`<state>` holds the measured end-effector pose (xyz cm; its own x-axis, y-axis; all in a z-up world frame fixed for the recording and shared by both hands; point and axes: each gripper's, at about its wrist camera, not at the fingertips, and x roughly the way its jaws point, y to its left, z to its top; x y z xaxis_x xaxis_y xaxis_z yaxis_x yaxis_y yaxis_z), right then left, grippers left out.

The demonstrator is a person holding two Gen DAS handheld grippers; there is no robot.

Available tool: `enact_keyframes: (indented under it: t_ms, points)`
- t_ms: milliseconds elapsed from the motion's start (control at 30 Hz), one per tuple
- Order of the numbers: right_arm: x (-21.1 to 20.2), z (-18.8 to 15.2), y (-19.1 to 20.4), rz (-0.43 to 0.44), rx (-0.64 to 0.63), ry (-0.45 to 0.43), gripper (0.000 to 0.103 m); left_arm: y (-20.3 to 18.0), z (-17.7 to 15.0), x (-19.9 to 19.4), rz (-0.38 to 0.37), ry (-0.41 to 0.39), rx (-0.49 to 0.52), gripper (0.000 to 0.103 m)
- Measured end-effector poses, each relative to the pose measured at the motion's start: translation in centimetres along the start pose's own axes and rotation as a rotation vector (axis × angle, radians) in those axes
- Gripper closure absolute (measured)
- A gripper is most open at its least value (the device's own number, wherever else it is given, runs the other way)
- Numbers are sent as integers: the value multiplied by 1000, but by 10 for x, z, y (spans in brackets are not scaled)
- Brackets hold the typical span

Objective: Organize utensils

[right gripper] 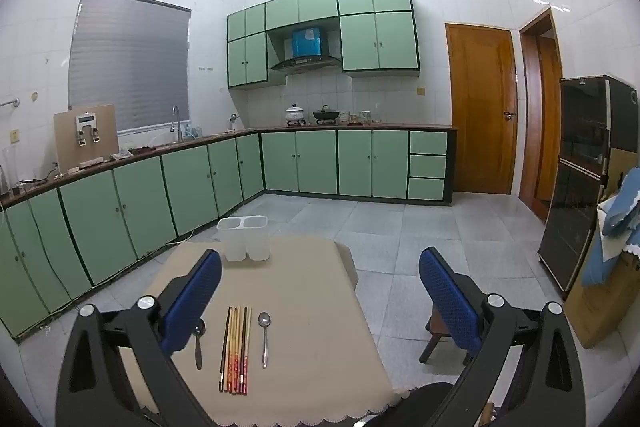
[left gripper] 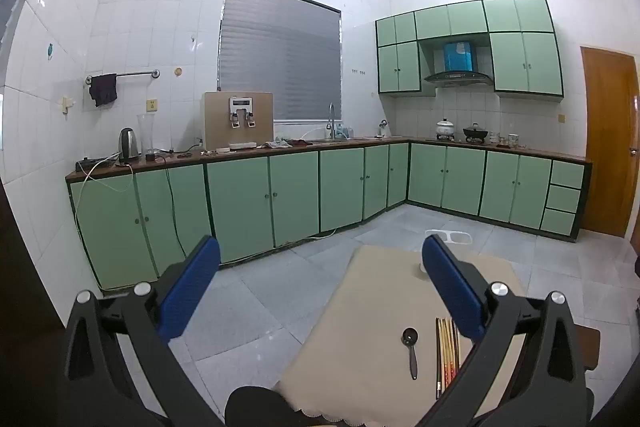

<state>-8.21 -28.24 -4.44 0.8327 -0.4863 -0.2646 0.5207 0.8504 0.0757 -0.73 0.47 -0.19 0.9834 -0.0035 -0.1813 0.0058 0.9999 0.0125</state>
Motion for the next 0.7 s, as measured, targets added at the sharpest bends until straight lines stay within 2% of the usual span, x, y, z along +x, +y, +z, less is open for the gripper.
enact_keyframes:
  t_ms: [700]
  points:
    - [-1,0,-2,1,2,-10,6,-5,2,3,2,-1,3,5]
